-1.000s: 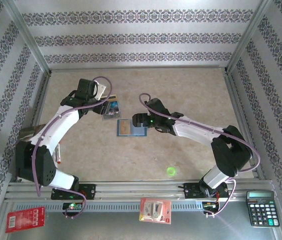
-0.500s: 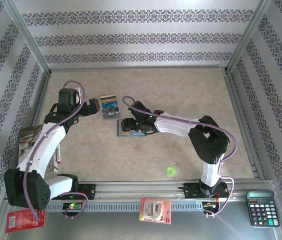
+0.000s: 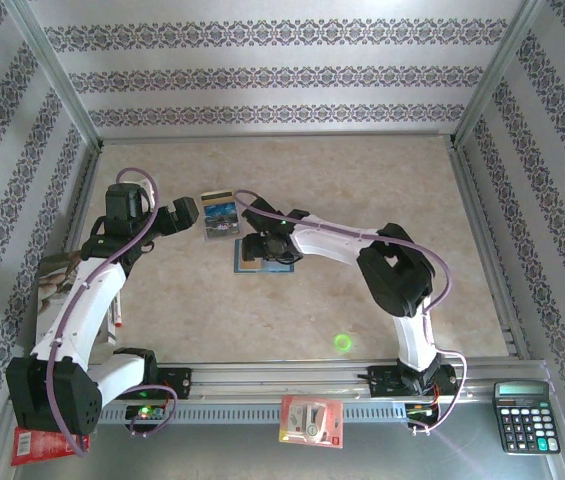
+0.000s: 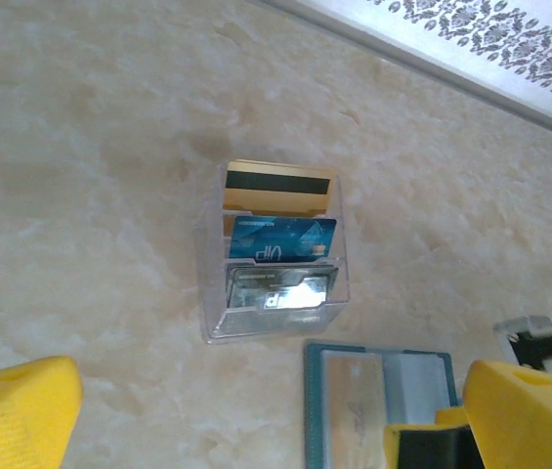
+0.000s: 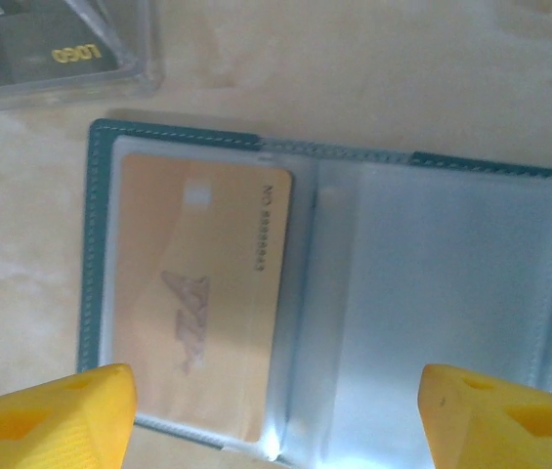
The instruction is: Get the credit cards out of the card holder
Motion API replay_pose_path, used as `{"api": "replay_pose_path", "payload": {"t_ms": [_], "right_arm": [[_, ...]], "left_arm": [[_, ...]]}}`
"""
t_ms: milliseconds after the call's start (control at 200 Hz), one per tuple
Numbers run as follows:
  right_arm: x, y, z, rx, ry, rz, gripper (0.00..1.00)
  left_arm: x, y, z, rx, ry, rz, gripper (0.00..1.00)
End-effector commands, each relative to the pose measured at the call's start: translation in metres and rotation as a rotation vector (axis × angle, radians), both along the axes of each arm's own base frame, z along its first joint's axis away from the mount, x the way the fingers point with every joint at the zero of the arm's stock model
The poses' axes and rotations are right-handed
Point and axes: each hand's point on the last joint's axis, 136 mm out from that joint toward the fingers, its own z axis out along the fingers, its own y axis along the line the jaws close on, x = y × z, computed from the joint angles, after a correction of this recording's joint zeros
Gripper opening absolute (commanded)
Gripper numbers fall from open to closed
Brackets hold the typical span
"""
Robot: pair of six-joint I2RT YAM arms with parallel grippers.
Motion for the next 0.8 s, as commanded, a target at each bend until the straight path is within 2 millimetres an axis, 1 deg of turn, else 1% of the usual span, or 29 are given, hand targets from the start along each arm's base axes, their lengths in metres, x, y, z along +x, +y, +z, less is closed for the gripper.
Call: {"api": "replay_pose_path", "payload": {"t_ms": [0, 105, 300, 370, 405, 480, 624, 719, 794], "right_arm": [[-0.001, -0.012, -0.008, -0.148, 0.003, 0.032, 0.76], [0.004, -0.009, -0.009, -0.177, 0.003, 0.06, 0.76], [0.01, -0.005, -0.019, -0.212, 0.017, 0.106, 0.76], [0.009, -0.003, -0.023, -0.196, 0.033, 0.118, 0.76], [0.01, -0.004, -0.023, -0.19, 0.038, 0.116, 0.73], [0.012, -0.003, -0.022, -0.175, 0.036, 0.124, 0.73], [0.01, -0.004, -0.022, -0.187, 0.032, 0.169, 0.72], [0.009, -0.01, -0.024, -0.213, 0.027, 0.171, 0.72], [0.008, -0.013, -0.027, -0.224, 0.025, 0.175, 0.71]], "left_arm": [[0.005, -0.005, 0.009, -0.047, -0.043, -0.015, 1.0], [0.006, -0.007, 0.006, -0.055, -0.029, -0.025, 1.0], [0.003, -0.007, -0.002, -0.065, 0.004, -0.015, 1.0], [0.003, -0.005, -0.01, -0.086, 0.028, 0.012, 1.0], [0.003, -0.005, -0.015, -0.099, 0.047, 0.022, 1.0], [0.001, -0.007, -0.028, -0.127, 0.102, 0.033, 1.0], [-0.003, -0.016, -0.046, -0.184, 0.193, 0.017, 1.0], [-0.002, -0.025, -0.054, -0.244, 0.204, 0.002, 1.0], [-0.003, -0.029, -0.064, -0.279, 0.215, -0.003, 1.0]]}}
